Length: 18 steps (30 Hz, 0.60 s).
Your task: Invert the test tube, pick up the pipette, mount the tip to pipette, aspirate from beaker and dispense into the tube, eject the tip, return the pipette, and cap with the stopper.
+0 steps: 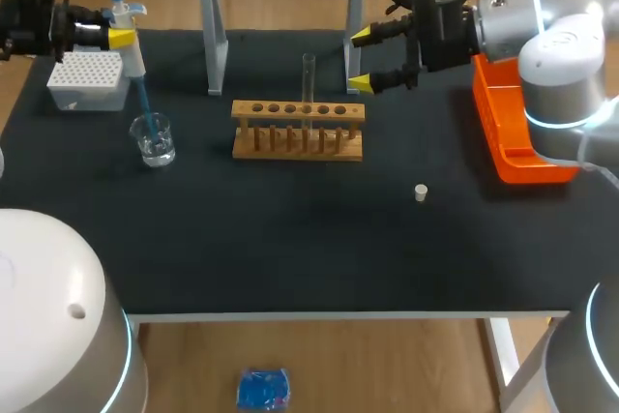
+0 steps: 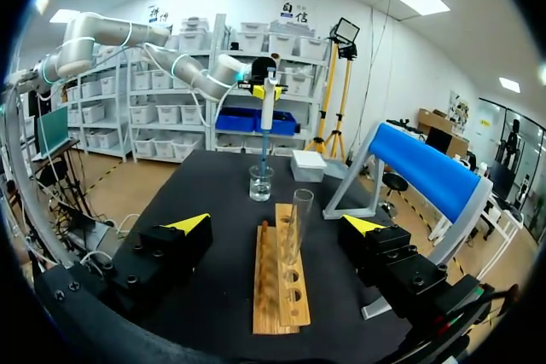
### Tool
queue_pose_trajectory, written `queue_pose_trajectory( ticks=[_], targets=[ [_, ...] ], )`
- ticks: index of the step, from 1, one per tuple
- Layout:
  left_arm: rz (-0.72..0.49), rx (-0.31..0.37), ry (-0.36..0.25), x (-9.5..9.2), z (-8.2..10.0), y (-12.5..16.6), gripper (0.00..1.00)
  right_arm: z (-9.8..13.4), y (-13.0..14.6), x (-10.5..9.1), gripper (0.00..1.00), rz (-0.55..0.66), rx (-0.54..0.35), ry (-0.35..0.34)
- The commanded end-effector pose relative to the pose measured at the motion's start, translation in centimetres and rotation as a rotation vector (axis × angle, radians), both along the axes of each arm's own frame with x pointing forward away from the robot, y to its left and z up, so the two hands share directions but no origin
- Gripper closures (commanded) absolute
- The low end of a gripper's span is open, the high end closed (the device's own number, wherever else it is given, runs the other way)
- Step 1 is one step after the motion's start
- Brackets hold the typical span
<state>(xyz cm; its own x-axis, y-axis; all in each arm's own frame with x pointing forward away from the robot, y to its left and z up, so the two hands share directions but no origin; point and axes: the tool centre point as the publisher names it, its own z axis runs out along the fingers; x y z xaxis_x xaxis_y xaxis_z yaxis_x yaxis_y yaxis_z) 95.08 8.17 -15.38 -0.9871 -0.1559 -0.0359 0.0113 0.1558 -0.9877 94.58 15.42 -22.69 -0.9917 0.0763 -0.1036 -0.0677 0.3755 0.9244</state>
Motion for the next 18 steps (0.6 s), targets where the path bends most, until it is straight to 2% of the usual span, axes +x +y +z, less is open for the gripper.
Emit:
queue_pose_trajectory(
  ticks=[1, 6, 11, 13, 18],
  targets=[
    [0.017, 0.040, 0.004, -0.7, 2.5, -0.5, 1.00, -0.1, 0.1, 0.0, 0.00, -0.002, 0.000, -0.001],
    [0.020, 0.069, 0.016, -1.0, 4.7, -1.3, 1.00, -0.1, 0.1, 0.0, 0.00, -0.002, 0.000, -0.001],
    [0.017, 0.062, -0.001, -1.4, 6.6, -1.8, 1.00, -0.1, 0.1, 0.0, 0.00, -0.002, 0.000, -0.001],
    [0.021, 0.079, -0.003, -1.5, 7.4, -2.0, 1.00, -0.1, 0.1, 0.0, 0.00, -0.002, 0.000, -0.001],
    [0.021, 0.070, -0.009, -1.8, 8.2, -2.1, 1.00, -0.1, 0.1, 0.0, 0.00, -0.002, 0.000, -0.001]
  ],
)
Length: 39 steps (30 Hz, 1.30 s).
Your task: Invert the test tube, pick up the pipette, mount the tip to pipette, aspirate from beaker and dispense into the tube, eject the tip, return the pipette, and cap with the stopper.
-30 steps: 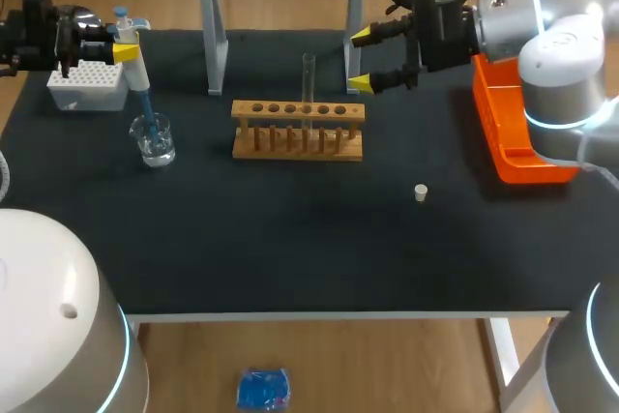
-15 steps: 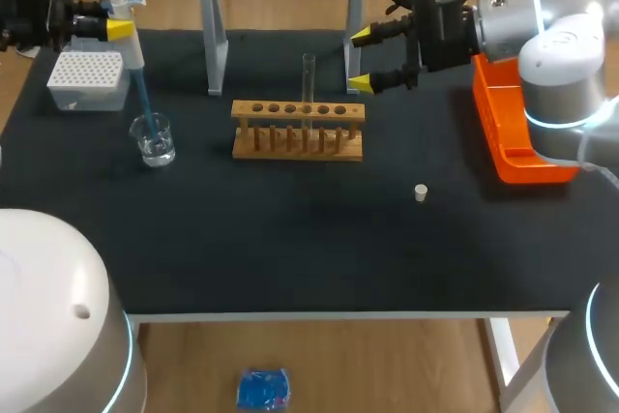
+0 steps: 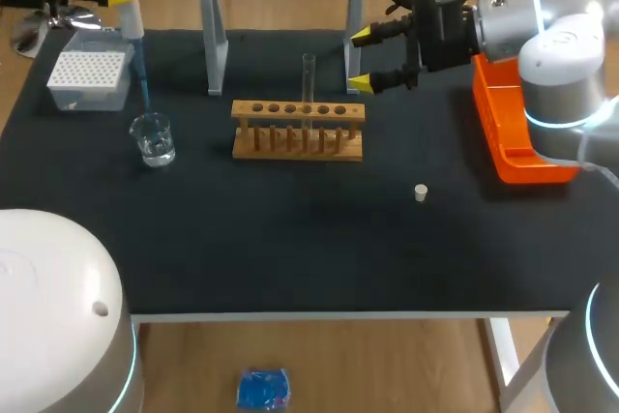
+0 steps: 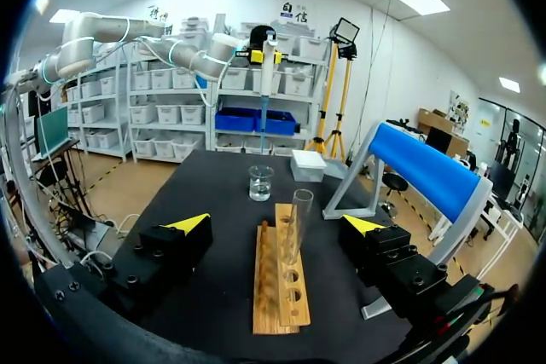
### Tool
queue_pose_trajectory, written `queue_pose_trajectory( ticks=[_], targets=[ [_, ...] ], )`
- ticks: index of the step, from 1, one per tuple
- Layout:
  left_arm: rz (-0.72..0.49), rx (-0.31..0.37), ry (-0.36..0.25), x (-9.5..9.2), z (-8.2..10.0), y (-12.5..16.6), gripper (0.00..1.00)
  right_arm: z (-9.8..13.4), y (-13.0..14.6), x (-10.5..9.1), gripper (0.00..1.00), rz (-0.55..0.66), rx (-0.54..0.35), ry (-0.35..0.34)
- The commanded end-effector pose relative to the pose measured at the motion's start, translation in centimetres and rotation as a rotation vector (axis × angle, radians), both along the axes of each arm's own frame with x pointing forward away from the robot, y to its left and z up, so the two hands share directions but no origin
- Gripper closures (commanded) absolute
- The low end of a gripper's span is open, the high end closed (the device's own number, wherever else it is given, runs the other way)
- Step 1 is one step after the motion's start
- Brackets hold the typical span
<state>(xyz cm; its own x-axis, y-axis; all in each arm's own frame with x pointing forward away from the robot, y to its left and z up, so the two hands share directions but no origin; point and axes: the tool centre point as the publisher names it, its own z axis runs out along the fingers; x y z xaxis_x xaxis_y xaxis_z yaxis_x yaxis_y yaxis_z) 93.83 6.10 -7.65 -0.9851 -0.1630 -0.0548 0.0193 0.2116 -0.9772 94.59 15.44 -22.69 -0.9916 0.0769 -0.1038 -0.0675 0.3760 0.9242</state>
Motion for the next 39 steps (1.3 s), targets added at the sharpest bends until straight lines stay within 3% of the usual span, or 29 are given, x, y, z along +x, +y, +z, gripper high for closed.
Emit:
queue_pose_trajectory(
  ticks=[1, 30, 39],
  targets=[
    [0.011, 0.013, 0.001, -0.6, 0.5, 0.0, 1.00, -0.1, 0.0, 0.0, 0.00, -0.001, 0.000, -0.001],
    [0.011, 0.013, 0.001, -0.6, 0.5, 0.0, 1.00, -0.1, 0.0, 0.0, 0.00, -0.001, 0.000, -0.001],
    [-0.090, 0.054, -0.045, 1.8, 7.5, -5.3, 1.00, -0.1, 0.0, 0.0, 0.00, -0.001, 0.000, -0.001]
  ],
)
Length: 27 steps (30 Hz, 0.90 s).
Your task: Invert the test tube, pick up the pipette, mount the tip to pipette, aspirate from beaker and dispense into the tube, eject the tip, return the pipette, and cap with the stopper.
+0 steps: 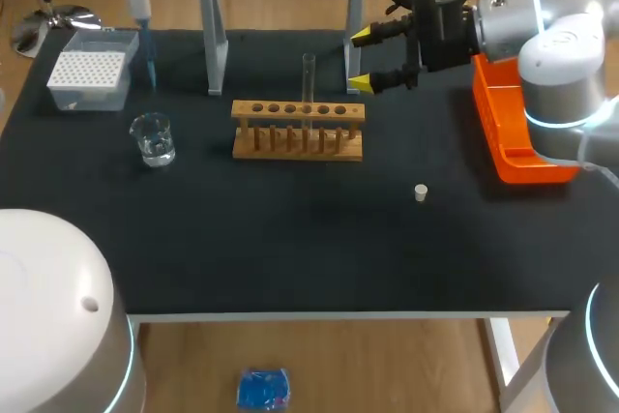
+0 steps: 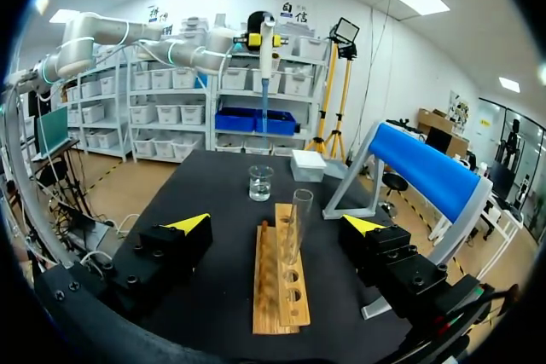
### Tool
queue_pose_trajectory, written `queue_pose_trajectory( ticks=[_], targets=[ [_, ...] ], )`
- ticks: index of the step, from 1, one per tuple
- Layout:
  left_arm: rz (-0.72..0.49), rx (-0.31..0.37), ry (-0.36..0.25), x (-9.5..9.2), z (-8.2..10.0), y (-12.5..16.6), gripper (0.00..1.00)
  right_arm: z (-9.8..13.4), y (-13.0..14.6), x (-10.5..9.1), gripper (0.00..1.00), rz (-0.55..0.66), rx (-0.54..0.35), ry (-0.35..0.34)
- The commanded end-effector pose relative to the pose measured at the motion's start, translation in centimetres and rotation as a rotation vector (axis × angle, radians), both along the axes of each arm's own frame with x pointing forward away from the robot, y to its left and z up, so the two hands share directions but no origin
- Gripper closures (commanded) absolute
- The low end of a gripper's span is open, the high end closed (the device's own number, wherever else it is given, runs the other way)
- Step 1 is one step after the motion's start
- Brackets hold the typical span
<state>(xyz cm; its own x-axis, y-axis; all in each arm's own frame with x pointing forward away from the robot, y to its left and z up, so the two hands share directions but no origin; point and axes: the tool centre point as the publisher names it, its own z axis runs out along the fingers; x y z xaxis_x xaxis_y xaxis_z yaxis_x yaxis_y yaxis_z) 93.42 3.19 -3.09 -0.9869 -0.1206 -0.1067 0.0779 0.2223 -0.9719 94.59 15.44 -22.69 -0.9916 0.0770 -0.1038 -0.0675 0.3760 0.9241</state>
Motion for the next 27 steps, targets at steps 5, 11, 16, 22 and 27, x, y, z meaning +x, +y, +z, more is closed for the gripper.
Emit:
queue_pose_trajectory(
  ticks=[5, 11, 16, 22, 27],
  targets=[
    [-0.099, 0.056, 0.004, 3.6, 6.1, -6.2, 1.00, -0.1, 0.0, 0.0, 0.00, -0.001, 0.000, -0.001],
    [-0.151, 0.041, 0.001, 5.0, 8.3, -10.5, 1.00, -0.1, 0.0, 0.0, 0.00, -0.001, 0.000, -0.001],
    [-0.211, -0.007, 0.020, 5.8, 9.0, -13.9, 1.00, -0.1, 0.0, 0.0, 0.00, -0.001, 0.000, -0.001],
    [-0.265, -0.025, 0.020, 6.1, 9.7, -17.6, 1.00, -0.1, 0.0, 0.0, 0.00, -0.001, 0.000, -0.001],
    [-0.274, -0.039, 0.025, 5.7, 10.0, -19.5, 1.00, -0.1, 0.0, 0.0, 0.00, -0.001, 0.000, -0.001]
  ],
)
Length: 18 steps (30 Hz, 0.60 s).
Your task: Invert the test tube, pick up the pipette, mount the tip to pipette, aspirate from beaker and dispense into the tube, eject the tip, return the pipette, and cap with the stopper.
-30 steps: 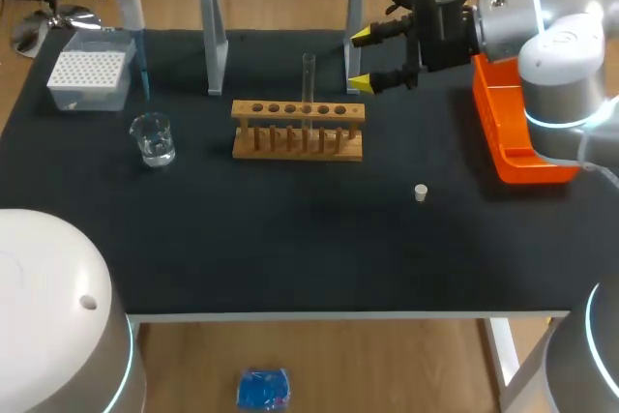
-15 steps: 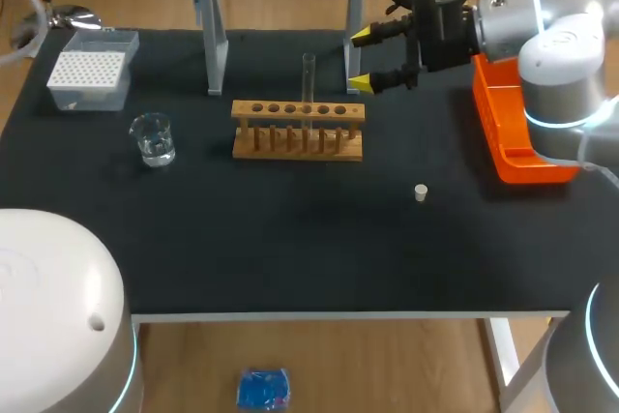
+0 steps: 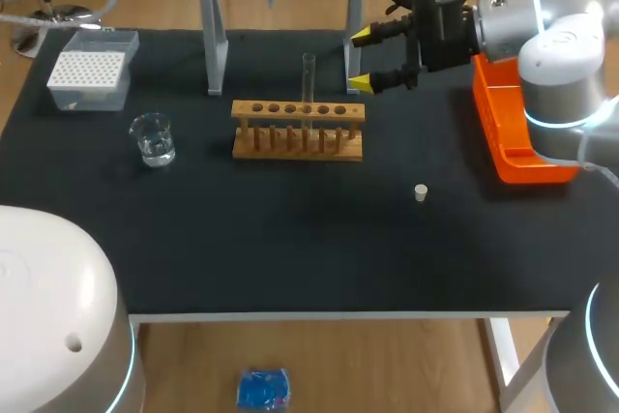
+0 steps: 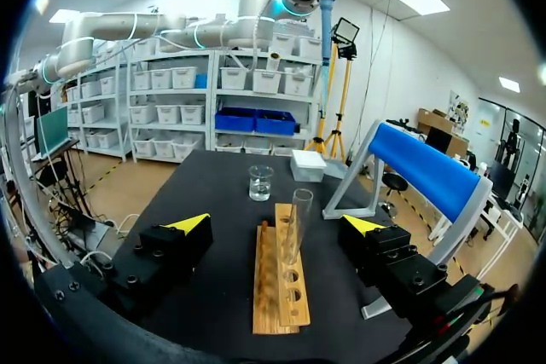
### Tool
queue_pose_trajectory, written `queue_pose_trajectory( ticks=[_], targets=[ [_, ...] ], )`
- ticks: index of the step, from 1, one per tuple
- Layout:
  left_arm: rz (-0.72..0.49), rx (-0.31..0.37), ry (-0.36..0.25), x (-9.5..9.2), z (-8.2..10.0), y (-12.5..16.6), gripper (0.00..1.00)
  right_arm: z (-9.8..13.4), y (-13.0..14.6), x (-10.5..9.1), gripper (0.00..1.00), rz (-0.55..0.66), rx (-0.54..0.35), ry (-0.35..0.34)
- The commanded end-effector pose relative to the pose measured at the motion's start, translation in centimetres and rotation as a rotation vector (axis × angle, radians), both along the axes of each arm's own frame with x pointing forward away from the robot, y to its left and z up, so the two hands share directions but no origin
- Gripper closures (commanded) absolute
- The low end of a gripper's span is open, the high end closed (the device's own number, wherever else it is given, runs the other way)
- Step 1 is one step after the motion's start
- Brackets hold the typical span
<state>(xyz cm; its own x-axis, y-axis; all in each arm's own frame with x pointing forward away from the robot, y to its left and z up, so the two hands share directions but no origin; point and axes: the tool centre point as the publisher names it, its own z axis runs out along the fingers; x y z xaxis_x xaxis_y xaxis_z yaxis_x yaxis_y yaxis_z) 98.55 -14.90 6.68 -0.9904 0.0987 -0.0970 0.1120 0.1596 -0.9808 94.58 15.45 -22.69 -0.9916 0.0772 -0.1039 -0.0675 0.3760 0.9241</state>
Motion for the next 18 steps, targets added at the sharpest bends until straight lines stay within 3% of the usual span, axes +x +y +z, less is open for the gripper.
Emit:
queue_pose_trajectory(
  ticks=[1, 5, 18],
  targets=[
    [-0.047, -0.001, 0.023, 0.43, 0.21, -1.68, 1.00, -0.06, 0.02, 0.01, 0.00, -0.001, 0.000, -0.001],
    [-0.020, -0.016, 0.068, -0.30, -0.08, -2.20, 1.00, -0.06, 0.02, 0.01, 0.00, -0.001, 0.000, -0.001],
    [-0.020, -0.016, 0.068, -0.30, -0.08, -2.20, 1.00, -0.06, 0.02, 0.01, 0.00, -0.001, 0.000, -0.001]
  ],
)
